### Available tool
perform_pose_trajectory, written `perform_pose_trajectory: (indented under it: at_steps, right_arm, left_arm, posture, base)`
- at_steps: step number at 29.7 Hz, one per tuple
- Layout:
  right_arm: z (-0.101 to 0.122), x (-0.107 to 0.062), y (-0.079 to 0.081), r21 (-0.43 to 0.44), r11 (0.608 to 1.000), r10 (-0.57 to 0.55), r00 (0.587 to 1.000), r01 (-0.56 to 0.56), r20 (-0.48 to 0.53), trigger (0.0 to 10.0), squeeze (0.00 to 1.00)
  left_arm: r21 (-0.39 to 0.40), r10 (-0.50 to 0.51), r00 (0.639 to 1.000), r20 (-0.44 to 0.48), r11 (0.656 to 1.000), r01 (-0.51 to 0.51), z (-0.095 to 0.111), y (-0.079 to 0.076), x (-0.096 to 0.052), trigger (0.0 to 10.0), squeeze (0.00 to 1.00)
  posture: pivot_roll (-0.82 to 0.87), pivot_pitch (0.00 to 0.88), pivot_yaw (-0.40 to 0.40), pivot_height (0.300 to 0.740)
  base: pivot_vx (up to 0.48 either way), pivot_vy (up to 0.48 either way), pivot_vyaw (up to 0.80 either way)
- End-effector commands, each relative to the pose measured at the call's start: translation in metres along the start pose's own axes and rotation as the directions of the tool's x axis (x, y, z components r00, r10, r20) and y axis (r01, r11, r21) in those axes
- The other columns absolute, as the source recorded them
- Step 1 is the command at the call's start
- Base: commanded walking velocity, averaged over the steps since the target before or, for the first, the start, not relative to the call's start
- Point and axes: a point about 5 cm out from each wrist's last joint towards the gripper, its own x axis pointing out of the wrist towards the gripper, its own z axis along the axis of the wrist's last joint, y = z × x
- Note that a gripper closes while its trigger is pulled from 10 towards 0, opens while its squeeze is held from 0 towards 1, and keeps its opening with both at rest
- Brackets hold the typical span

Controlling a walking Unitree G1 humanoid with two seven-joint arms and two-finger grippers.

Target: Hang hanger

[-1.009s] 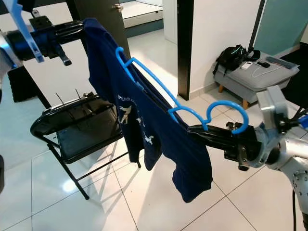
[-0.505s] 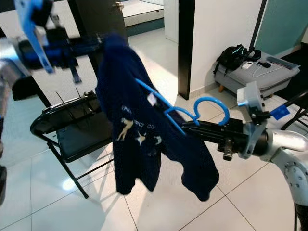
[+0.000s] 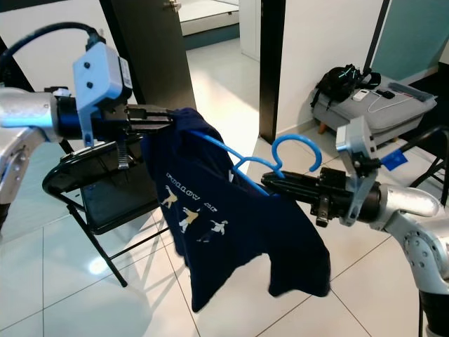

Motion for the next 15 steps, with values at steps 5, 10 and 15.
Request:
perform_pose_trajectory:
  at_steps: [5,10,15]
  right_arm:
    - [-0.026,0.021,0.006,0.013,0.999,0.031,0.995,-0.030,-0.100,10.0,0.00]
    - [-0.036,0.044,0.003,0.029,0.999,-0.034,0.997,0.036,-0.070,10.0,0.00]
    - [-0.033,0.056,-0.003,0.037,0.994,-0.103,0.995,0.102,0.002,10.0,0.00]
  left_arm:
    - [-0.061,0.101,0.985,0.138,0.994,-0.093,0.021,0.007,0.008,10.0,0.00]
    - [-0.161,0.120,0.951,0.283,0.984,-0.076,0.042,0.003,0.019,10.0,0.00]
    - [-0.194,0.100,0.946,0.308,0.980,-0.040,0.044,-0.005,0.025,10.0,0.00]
  posture:
    - [-0.02,0.064,0.046,0.740]
    - [-0.03,0.059,0.044,0.740]
    - [-0.02,0.056,0.043,0.740]
  base:
    - [0.000,0.000,0.00]
    - [0.000,0.000,0.00]
    - [0.000,0.000,0.00]
